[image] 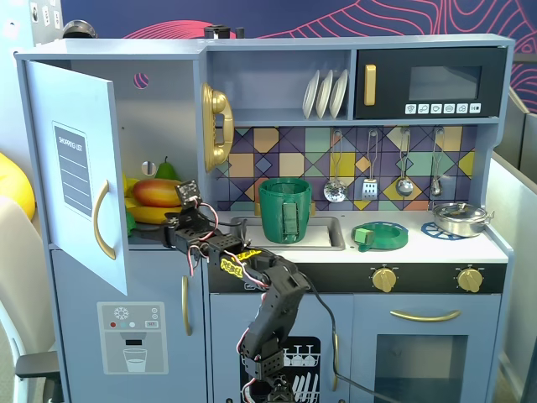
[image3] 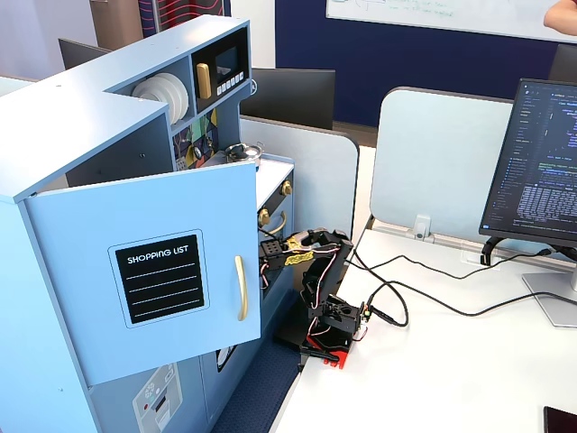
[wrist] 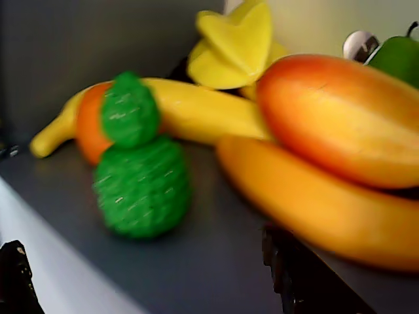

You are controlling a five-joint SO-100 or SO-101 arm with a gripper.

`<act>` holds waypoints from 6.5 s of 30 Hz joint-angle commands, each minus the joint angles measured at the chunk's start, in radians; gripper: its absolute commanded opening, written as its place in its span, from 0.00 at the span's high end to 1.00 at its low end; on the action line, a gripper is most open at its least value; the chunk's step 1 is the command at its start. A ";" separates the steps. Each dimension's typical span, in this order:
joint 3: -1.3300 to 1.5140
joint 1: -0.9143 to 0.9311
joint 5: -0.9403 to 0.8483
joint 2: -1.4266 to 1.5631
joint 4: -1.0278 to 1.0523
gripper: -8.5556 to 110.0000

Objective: Pick up the green pineapple from the left cabinet and place it in the green recipient

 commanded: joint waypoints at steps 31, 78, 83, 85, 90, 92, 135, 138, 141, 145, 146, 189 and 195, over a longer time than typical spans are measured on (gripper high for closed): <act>-0.485 -0.041 0.034 -0.440 -0.130 0.54; -0.779 -0.086 -0.054 -0.772 -0.112 0.80; -0.779 -0.091 -0.077 -0.767 -0.097 0.93; -0.778 -0.091 -0.077 -0.762 -0.097 0.93; -0.726 -0.087 -0.110 -0.692 -0.127 0.93; -0.670 -0.087 -0.123 -0.621 -0.147 0.93; -0.067 0.532 -0.025 0.489 0.172 0.93; -0.117 0.606 -0.012 0.422 0.172 0.93; -0.186 0.673 0.000 0.336 0.187 0.93; -0.291 0.746 0.006 0.216 0.209 0.93; -0.322 0.758 0.011 0.186 0.218 0.93; -0.790 0.779 0.107 -0.337 0.250 0.66; -0.778 0.775 0.133 -0.288 0.281 0.66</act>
